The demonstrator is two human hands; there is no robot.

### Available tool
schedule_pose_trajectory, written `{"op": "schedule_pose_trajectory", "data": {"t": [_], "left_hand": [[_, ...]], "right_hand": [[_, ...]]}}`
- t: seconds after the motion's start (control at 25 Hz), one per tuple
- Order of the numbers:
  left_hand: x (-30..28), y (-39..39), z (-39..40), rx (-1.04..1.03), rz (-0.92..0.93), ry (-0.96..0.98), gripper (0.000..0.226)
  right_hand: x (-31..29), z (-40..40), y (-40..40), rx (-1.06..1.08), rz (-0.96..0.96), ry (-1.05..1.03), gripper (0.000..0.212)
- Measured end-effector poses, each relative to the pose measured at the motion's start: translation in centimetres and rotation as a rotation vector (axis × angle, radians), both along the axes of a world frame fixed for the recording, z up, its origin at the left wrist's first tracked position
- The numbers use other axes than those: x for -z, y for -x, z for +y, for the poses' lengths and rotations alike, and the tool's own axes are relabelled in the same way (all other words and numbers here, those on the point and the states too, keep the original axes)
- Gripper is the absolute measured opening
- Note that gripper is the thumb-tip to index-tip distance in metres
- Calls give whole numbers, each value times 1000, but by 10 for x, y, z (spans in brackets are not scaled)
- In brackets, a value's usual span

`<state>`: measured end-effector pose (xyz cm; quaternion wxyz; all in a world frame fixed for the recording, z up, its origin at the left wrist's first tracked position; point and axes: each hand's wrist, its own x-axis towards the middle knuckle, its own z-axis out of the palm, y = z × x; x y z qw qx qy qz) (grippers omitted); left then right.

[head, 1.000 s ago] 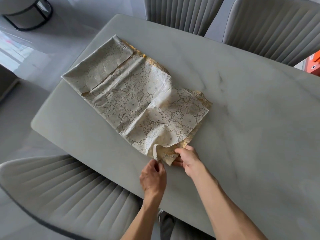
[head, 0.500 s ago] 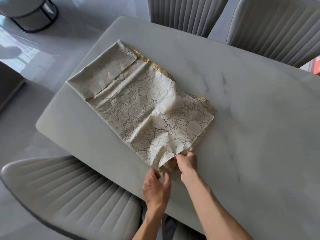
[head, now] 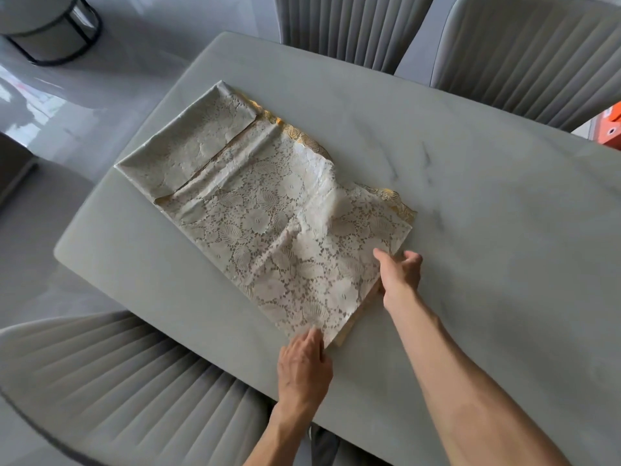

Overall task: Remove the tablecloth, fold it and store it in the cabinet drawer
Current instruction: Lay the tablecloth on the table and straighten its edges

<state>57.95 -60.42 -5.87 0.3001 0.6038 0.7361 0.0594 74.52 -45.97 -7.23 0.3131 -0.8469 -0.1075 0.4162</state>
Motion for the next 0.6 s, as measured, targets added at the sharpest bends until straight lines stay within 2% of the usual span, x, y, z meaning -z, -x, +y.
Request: {"op": "schedule_pose_trajectory", "data": {"t": [0.08,0.16,0.28,0.32,0.36,0.48,0.6], "left_hand": [[4,5,-3,36,17,70,17],[5,7,2,73,4,14,14],[8,2,10,160,137,-66,52],[8,-1,12,162,174,-57,58],[7,-5,15,147,196,-41,56],[2,-17,16,75,193,-93,21],[-2,-14,23,-85,126,-179,7]], "right_hand": [[3,-7,4,30,129,23,52],[1,-13,8,34,223,-4,32],[-8,-30,15,-23,278,-183,16],[-11,-37,18,-43,318,-205,14],[-12,-40,19,-42,334,-194,13],[-14,-34,7,20,221,-114,20],[-22,-17,-7,-53,224,-203,23]]}}
